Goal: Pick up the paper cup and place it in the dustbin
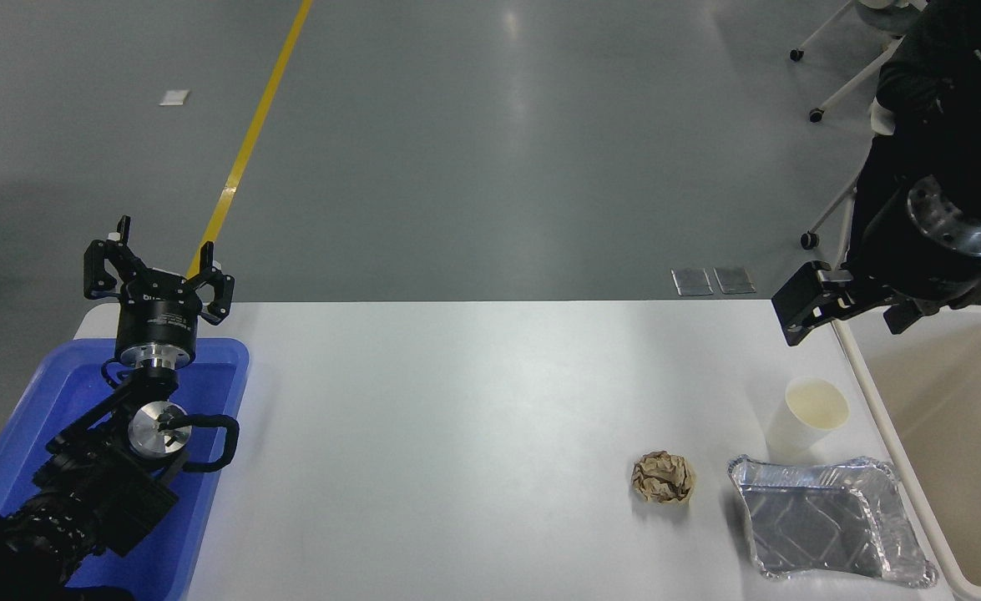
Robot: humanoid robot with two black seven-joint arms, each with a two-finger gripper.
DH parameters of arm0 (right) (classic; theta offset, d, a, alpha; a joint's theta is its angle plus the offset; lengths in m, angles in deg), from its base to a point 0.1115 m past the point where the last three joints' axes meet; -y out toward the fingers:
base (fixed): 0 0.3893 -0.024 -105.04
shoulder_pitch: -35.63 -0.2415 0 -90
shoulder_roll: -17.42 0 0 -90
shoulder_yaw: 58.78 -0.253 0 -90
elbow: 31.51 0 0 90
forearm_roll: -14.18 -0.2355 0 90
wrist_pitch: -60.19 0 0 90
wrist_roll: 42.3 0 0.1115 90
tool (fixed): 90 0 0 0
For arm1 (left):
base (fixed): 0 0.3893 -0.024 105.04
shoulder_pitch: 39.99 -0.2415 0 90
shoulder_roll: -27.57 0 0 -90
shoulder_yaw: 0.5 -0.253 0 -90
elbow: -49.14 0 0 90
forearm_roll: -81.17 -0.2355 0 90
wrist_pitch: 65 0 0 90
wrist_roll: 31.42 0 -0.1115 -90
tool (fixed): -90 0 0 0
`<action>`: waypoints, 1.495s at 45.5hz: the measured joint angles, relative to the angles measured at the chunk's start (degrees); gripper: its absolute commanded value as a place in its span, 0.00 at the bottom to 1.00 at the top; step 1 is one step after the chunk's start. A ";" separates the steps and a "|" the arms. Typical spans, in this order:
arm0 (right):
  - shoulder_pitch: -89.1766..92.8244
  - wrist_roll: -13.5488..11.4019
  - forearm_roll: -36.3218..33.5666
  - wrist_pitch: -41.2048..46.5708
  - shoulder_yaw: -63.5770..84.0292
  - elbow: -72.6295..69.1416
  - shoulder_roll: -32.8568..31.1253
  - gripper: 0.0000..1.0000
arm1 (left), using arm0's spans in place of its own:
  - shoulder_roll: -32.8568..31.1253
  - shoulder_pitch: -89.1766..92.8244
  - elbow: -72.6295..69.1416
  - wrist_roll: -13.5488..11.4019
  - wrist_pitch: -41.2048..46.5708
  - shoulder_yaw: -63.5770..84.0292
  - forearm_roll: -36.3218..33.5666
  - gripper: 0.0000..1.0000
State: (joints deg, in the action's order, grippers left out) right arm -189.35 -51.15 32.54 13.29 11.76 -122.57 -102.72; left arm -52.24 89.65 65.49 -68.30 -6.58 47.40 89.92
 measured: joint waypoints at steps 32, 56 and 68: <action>-3.00 0.08 -0.81 1.13 3.24 -4.26 -4.93 1.00 | 0.00 -0.05 0.00 0.00 0.04 0.00 0.00 0.99; -2.84 0.04 -0.54 -0.22 2.03 -3.92 -3.93 1.00 | 0.00 -0.02 0.00 0.00 0.04 0.00 -0.05 0.99; 0.00 -0.10 2.50 -2.24 1.92 -2.33 -3.21 1.00 | 0.00 -0.02 0.00 -0.04 0.03 0.00 -0.06 0.99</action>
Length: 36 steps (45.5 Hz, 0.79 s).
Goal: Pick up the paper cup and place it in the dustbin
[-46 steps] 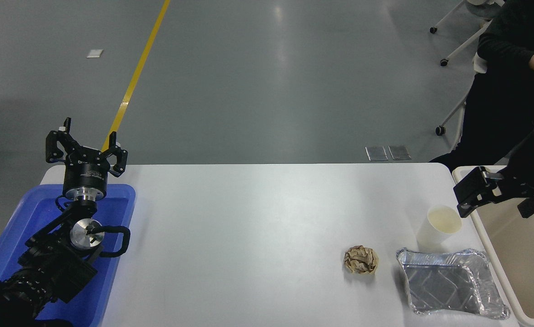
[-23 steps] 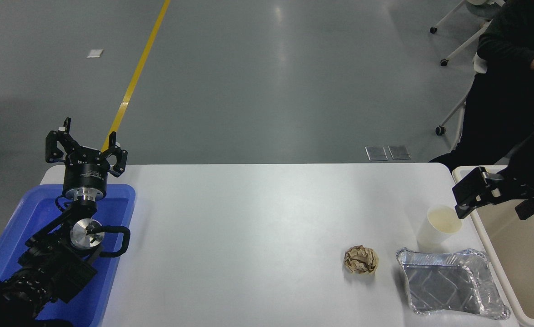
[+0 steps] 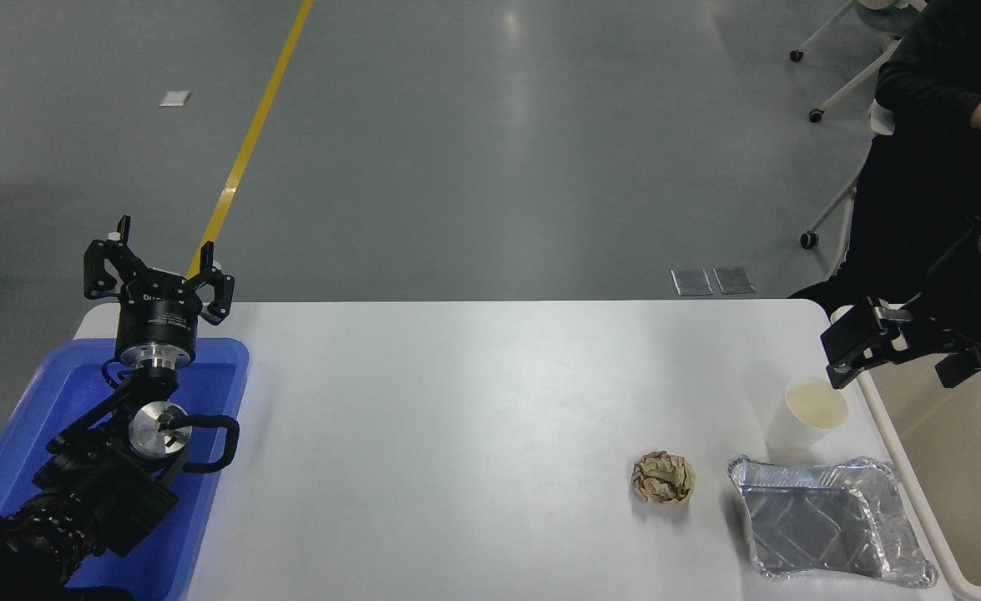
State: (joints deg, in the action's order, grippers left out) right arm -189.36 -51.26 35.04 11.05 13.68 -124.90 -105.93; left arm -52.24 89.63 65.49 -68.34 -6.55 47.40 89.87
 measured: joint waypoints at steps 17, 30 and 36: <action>12.52 0.18 11.62 -2.46 -5.85 8.84 0.14 1.00 | 0.00 0.03 0.01 0.05 -0.02 0.00 0.00 0.99; 30.82 0.26 20.63 -5.62 -16.34 22.08 0.75 1.00 | 0.00 0.02 0.00 0.05 -0.02 -0.06 0.00 0.99; 38.68 0.24 23.31 -6.75 -20.56 27.96 1.35 1.00 | 0.00 0.02 0.00 0.05 -0.02 -0.07 0.00 0.99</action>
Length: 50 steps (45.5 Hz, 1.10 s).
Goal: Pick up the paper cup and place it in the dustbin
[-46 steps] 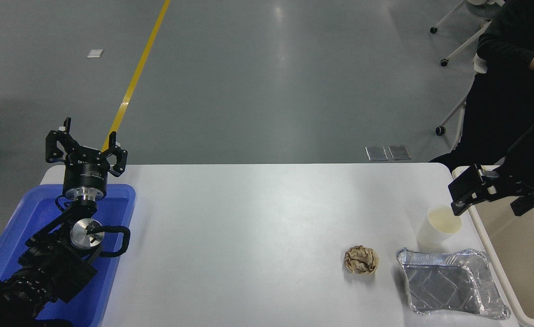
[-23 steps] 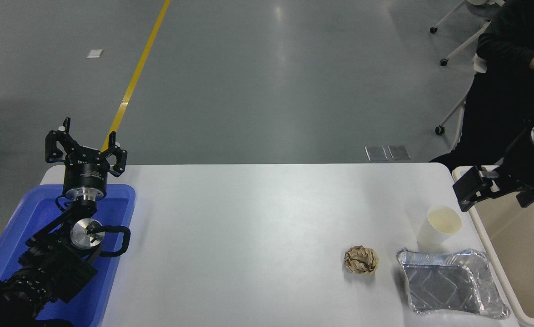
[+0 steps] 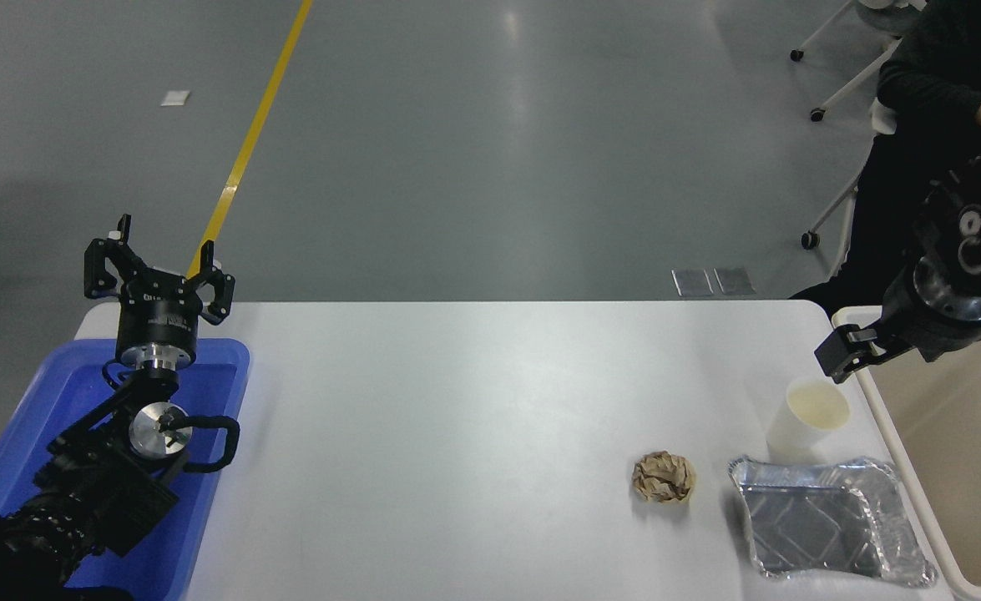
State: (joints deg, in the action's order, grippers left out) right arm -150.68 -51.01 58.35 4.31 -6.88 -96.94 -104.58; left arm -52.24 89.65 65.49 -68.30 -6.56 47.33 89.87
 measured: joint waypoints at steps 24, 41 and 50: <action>16.16 0.01 2.59 -3.84 -7.75 14.58 5.08 1.00 | 0.00 0.00 0.00 0.00 -0.01 -0.01 0.00 0.99; 21.99 0.08 2.81 -8.10 -8.94 19.00 6.25 0.91 | 0.00 -0.01 0.00 0.00 -0.01 -0.02 0.00 0.99; 23.43 0.21 2.83 -10.10 -9.04 19.83 6.40 0.67 | 0.00 -0.01 0.00 0.00 -0.01 -0.02 0.00 0.99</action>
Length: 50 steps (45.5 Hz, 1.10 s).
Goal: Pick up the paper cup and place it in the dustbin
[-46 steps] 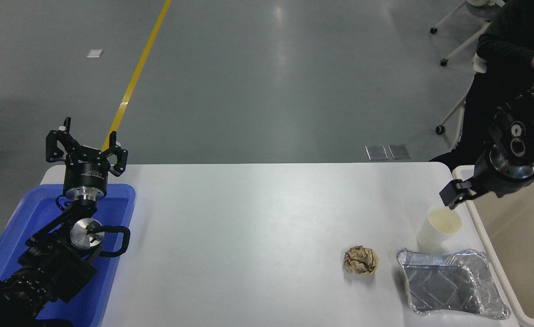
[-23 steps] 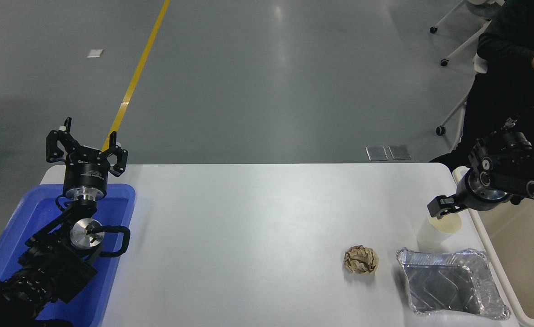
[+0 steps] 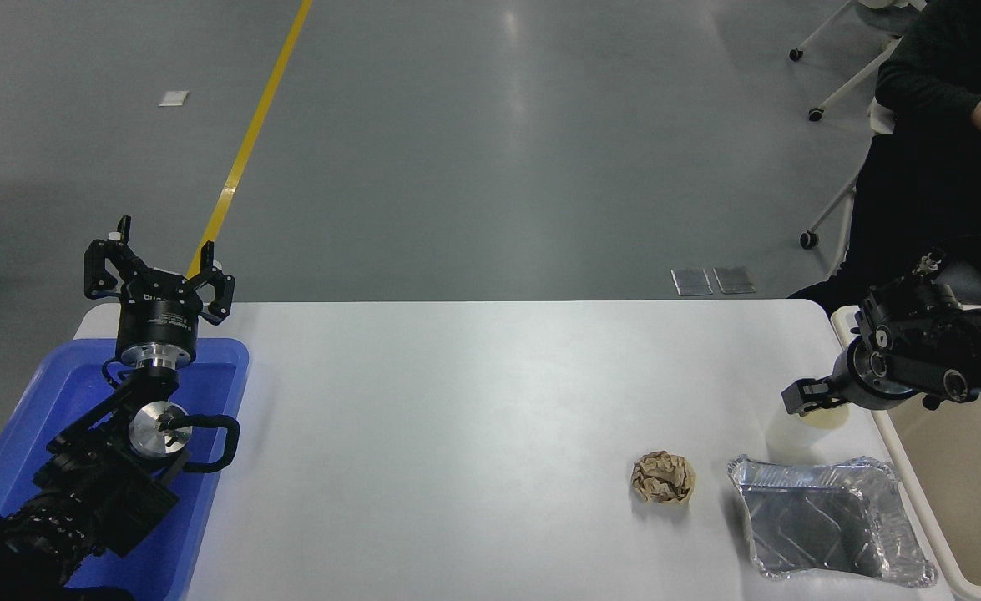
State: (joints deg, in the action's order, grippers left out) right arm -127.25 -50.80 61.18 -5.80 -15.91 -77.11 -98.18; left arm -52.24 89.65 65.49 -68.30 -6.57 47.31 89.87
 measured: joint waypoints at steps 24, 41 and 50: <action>1.04 1.80 0.01 -1.71 -0.12 0.43 0.11 0.00 | 0.00 0.00 0.00 0.00 0.01 0.00 0.00 0.99; 0.97 3.12 -0.06 -2.03 -0.25 0.43 0.11 0.00 | 0.00 0.00 0.00 0.00 0.03 0.00 0.00 0.99; 0.12 3.32 -0.44 -2.08 -1.28 0.01 -0.61 0.00 | 0.00 0.00 0.00 0.00 0.03 0.00 0.00 0.99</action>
State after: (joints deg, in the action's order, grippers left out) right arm -127.13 -47.48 60.74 -7.87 -17.19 -77.10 -98.79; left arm -52.24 89.65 65.49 -68.30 -6.54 47.31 89.87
